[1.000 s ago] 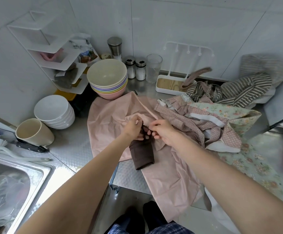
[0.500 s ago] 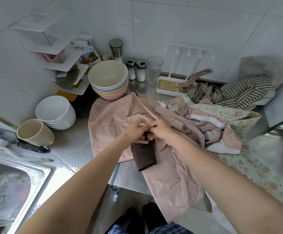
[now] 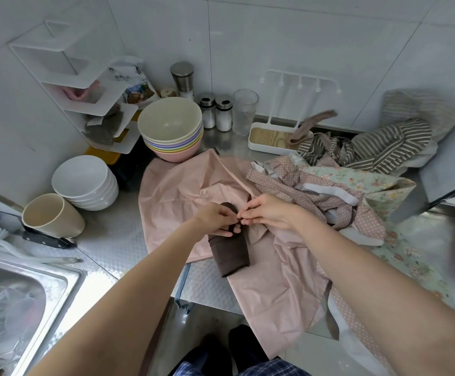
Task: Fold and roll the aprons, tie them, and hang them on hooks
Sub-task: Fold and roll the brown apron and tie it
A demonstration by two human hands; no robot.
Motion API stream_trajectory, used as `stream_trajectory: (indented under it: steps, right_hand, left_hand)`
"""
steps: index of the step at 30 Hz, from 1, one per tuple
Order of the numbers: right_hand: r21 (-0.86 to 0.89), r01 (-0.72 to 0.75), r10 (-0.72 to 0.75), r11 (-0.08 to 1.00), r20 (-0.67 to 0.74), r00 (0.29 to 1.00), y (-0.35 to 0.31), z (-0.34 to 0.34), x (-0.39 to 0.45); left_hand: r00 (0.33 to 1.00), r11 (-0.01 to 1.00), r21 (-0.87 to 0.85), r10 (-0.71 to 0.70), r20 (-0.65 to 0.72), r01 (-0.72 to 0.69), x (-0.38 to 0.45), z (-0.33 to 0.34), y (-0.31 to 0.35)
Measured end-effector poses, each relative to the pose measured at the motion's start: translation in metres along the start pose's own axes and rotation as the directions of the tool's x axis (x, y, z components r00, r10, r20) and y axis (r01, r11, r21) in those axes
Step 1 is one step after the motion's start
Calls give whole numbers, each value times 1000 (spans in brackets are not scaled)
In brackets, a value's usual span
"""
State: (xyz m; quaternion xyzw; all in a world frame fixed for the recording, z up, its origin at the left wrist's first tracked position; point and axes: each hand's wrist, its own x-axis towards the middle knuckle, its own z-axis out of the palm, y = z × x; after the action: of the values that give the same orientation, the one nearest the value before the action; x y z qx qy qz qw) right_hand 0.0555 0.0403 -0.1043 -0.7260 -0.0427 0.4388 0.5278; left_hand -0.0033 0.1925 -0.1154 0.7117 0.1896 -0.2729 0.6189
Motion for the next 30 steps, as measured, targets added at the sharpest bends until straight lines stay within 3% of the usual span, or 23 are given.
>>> stream_trajectory:
  steps: [2, 5, 7, 9, 13, 18, 22, 26, 30]
  right_hand:
    - [-263, 15, -31, 965, -57, 998, -7, 2, 3]
    - [-567, 0, -120, 824, -175, 977, -13, 6, 10]
    - [-794, 27, -235, 607, -146, 961, -16, 14, 10]
    - [-911, 37, -313, 411, -103, 944, -14, 22, 10]
    - [-978, 57, -444, 202, -39, 895, -3, 28, 13]
    - [-960, 226, -573, 166, 93, 815, 7, 28, 11]
    - [-929, 360, -669, 91, 210, 713, 17, 18, 17]
    - [-910, 415, -747, -15, 286, 600, 16, 17, 15]
    - [-918, 394, -735, 29, 248, 631, 17, 19, 12]
  left_hand:
    - [1000, 998, 56, -3, -25, 5, 3, 4, 4]
    - [998, 988, 154, -9, -66, 19, 8, 11, 9]
    - [995, 980, 195, -14, -95, 32, 12, 14, 9]
    - [992, 981, 189, -26, -123, 49, 13, 16, 9]
    - [982, 997, -19, -76, -175, 74, 6, 15, 10]
    - [966, 918, -346, -239, -95, 193, 4, 11, 11]
    - [947, 907, -333, -306, -100, 258, 5, 9, 15]
    - [921, 916, -295, -335, -197, 270, 11, 6, 17]
    - [917, 942, -238, -299, -265, 238, 16, 11, 22]
